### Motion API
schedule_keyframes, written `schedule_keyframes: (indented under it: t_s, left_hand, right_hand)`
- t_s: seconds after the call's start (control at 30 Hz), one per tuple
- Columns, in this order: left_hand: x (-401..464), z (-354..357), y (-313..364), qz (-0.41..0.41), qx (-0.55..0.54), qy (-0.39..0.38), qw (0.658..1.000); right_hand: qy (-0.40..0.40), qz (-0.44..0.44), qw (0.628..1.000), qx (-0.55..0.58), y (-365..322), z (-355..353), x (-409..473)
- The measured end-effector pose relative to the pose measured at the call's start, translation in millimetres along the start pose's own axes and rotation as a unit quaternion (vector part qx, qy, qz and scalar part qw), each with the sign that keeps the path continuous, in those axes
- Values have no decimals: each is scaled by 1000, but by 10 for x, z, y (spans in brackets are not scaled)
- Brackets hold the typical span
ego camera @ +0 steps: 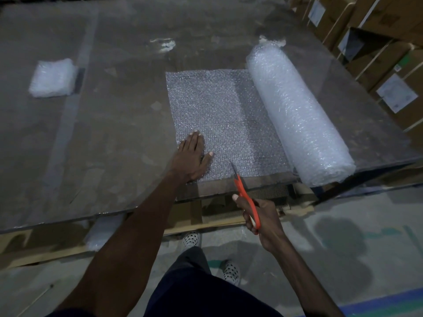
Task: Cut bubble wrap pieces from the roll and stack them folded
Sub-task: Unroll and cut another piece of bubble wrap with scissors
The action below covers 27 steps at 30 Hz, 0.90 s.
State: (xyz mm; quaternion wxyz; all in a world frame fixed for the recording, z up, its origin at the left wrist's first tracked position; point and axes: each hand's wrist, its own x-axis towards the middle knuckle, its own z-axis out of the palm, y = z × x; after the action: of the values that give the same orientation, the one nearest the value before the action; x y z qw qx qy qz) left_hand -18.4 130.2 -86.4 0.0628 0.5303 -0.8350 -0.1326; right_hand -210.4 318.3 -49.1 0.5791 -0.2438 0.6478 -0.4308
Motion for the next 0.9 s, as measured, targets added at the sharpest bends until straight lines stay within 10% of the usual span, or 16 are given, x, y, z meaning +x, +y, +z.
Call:
schedule_keyframes:
  t_s: [0.9]
  left_hand:
    - [-17,-19,7,3,4,-4,1000]
  right_hand:
    - [11,19,1000,-4,-244,131,104]
